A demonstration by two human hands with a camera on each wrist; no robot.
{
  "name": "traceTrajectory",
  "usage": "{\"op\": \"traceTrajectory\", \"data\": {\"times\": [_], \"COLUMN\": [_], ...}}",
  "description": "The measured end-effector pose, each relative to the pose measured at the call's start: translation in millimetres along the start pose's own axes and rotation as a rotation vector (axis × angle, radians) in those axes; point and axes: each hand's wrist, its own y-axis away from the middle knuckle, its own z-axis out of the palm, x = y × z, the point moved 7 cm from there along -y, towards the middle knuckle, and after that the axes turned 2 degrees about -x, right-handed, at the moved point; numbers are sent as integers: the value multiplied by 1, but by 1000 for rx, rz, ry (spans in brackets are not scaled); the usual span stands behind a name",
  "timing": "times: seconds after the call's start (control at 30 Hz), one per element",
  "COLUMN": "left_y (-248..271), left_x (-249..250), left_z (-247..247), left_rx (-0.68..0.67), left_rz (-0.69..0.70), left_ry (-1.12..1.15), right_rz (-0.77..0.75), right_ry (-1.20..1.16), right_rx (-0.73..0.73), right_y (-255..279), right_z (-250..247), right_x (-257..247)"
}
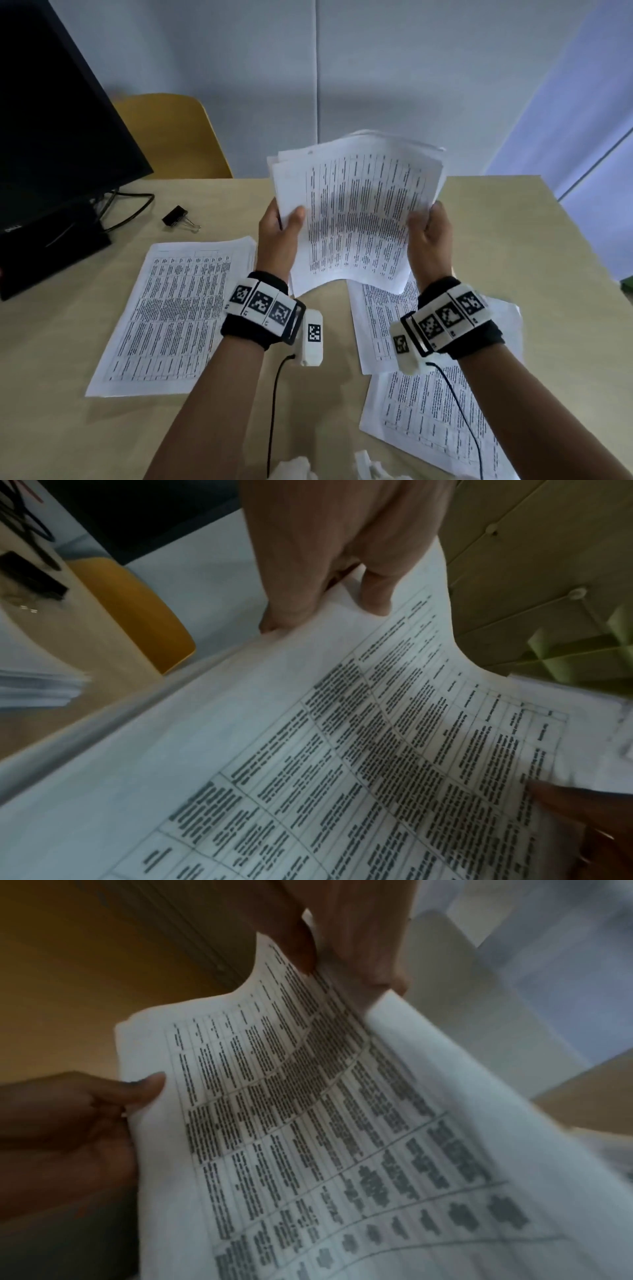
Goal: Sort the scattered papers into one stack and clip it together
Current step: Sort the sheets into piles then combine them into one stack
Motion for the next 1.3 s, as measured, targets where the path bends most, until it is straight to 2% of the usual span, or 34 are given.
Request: {"op": "traceTrajectory", "data": {"times": [0.17, 0.23, 0.33, 0.4, 0.5, 0.63, 0.7, 0.8, 0.87, 0.93, 1.0, 1.13, 1.2, 1.3], "left_y": [-4, -1, 6, 10, 12, 12, 8, -1, 2, 4, 6, 7, 9, 16], "left_x": [36, 45, 60, 69, 73, 67, 62, 35, 17, 13, 29, 52, 38, -5], "left_z": [-2, -4, -2, 5, 14, 2, -5, -8, -5, -5, -3, 0, -6, -5], "left_rx": [74, 110, 171, 144, 85, 143, 150, 59, 45, 86, 118, 38, 41, -17], "left_rz": [205, 287, 496, 618, 680, 612, 538, 272, 109, 90, 151, 248, 191, -19], "left_ry": [16, -9, -243, -396, -562, -525, -445, -144, -104, -142, -105, 81, 105, 139], "right_rz": [-210, -229, -192, -181, -150, -154, -97, 68, 94, 71, 21, -72, 4, 157], "right_ry": [-162, -151, -118, -105, -101, -95, -108, -97, -57, -52, -69, -200, -182, -99], "right_rx": [145, 131, 90, 90, 103, 137, 125, 73, 44, 77, 126, 196, 147, 6], "right_y": [-1, 3, 11, 11, 10, 11, 11, 8, 7, 6, 3, 1, 7, 19], "right_z": [-14, -14, -11, -10, -10, -14, -15, -11, -8, -7, -11, -25, -23, -8], "right_x": [-38, -38, -30, -27, -27, -26, -18, 7, 12, 3, -13, -33, -24, 5]}}
